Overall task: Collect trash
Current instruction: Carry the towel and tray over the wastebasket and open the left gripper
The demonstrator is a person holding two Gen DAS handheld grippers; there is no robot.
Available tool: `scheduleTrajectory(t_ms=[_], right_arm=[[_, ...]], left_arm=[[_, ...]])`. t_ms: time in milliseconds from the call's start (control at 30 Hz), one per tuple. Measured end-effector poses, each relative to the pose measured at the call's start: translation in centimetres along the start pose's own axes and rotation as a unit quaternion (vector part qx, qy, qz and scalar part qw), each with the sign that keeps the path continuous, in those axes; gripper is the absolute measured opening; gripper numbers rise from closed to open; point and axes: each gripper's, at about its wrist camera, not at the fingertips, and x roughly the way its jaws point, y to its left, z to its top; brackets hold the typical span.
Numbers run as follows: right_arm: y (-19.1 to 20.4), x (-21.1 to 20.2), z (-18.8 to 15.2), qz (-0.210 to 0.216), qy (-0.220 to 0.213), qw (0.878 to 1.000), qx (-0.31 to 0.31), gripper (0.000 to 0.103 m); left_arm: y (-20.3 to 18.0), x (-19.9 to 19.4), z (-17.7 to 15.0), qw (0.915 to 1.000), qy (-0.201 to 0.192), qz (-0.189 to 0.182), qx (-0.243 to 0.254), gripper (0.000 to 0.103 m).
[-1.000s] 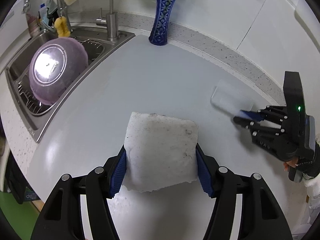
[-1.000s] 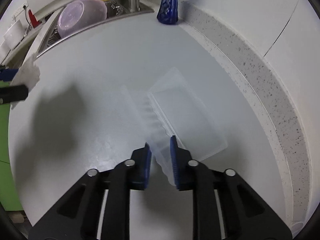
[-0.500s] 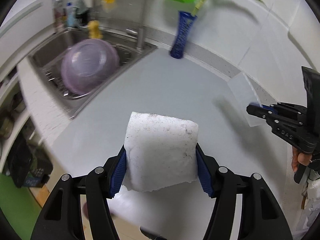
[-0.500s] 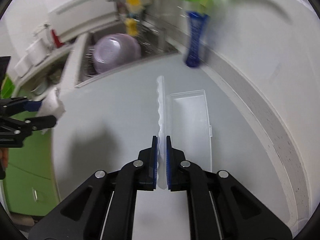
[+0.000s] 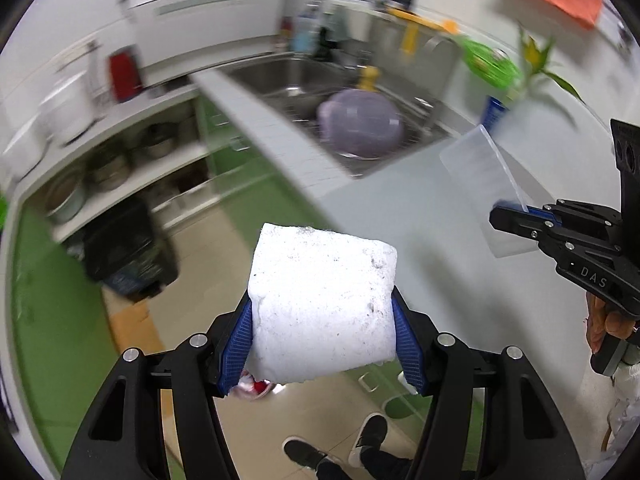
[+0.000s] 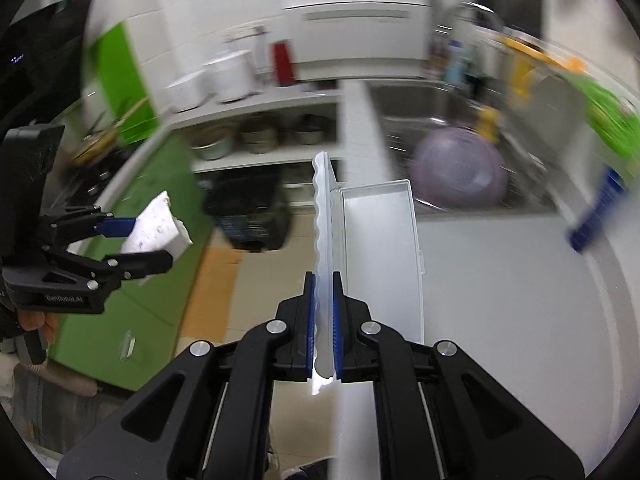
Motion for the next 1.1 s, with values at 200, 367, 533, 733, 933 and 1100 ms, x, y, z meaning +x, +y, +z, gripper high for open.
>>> scheduleTrajectory(t_ms=[200, 367, 533, 733, 933, 1100], right_arm=[[8.9, 3.0, 1.9, 0.054, 0.005, 0.998, -0.042, 0.007], [13.3, 6.3, 2.5, 0.079, 0.023, 0.995, -0.059, 0.007], [14.7, 11.3, 1.8, 0.078, 0.045, 0.994, -0.064, 0.007], [14.6, 21.3, -3.0, 0.066, 0.064, 0.994, -0.067, 0.007], [12.6, 31.3, -10.1, 0.054, 0.071, 0.994, -0.066, 0.007], [10.9, 38.6, -15.8, 0.051, 0.082, 0.994, -0.059, 0.007]], left_arm=[[6.7, -3.1, -3.5, 0.9982, -0.004, 0.032, -0.050, 0.061], [10.3, -3.1, -5.3, 0.9954, -0.003, 0.045, -0.085, 0.061], [13.2, 0.4, -7.2, 0.9930, 0.005, 0.045, -0.109, 0.061], [16.8, 10.5, -11.9, 0.9916, 0.015, 0.040, -0.123, 0.061], [19.7, 22.4, -18.4, 0.9898, 0.028, 0.033, -0.136, 0.061], [21.5, 31.1, -23.3, 0.9880, 0.040, 0.027, -0.147, 0.061]])
